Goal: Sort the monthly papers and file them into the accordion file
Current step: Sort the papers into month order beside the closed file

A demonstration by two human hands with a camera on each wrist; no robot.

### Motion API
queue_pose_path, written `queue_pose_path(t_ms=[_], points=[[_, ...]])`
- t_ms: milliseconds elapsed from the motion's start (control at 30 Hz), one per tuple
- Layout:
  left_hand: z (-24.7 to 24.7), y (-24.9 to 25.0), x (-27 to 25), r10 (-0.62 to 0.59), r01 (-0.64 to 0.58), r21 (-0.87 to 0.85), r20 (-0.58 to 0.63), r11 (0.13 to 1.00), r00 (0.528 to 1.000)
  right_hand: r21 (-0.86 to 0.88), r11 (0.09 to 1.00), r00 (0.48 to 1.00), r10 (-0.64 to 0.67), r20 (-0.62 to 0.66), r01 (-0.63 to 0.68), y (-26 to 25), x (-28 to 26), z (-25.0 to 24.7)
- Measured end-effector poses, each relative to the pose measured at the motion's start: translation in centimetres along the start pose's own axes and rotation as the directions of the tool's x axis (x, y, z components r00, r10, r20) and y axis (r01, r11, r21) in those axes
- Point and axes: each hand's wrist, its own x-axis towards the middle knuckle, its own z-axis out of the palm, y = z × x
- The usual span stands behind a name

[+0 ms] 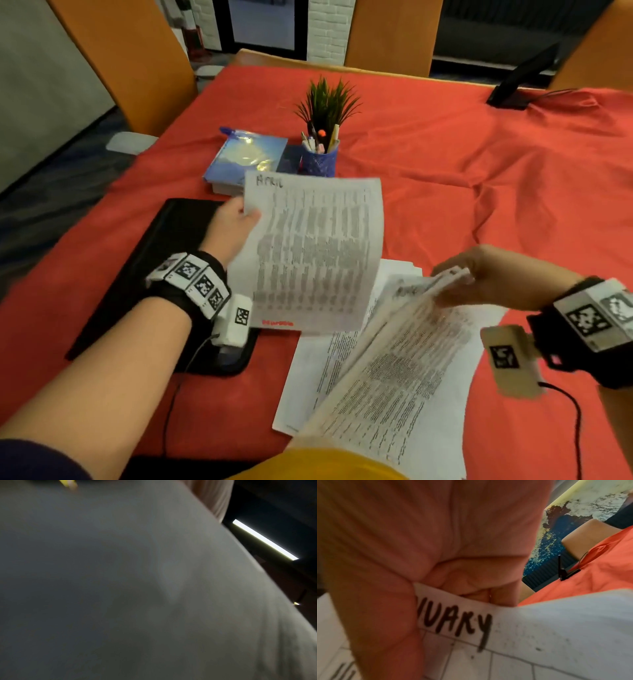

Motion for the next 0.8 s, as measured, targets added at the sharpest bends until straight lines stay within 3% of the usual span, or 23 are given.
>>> queue_pose_path(t_ms=[167,300,433,567,700,800], points=[[7.3,-3.0,-3.1,-0.106,0.090,0.081,0.228,0.993,0.968,0.135,0.976,0.985,0.173,0.015,-0.173,1.3,2.3,-0.6],[10.1,-3.7,-5.4,-0.145,0.160,-0.020,0.327,0.987,0.934,0.022,0.958,0.959,0.285,-0.012,-0.284,3.4,5.4,1.4],[10.3,-3.6,-5.4,-0.134,0.191,-0.118,0.377,0.975,0.916,-0.071,0.938,0.934,0.329,-0.138,-0.340,4.2,7.0,3.6],[10.1,-4.1,-5.8,-0.167,0.321,-0.230,0.510,0.919,0.843,-0.053,0.938,0.917,0.322,-0.235,-0.343,4.8,7.7,4.7],[10.2,-4.9,-6.4,-0.201,0.370,-0.107,0.684,0.923,0.701,0.033,0.957,0.910,0.284,-0.303,-0.287,5.0,7.7,4.8],[10.8,-5.3,-7.2,-0.206,0.264,0.022,0.689,0.964,0.695,0.081,0.968,0.900,0.249,-0.359,-0.236,5.4,7.8,5.0]])
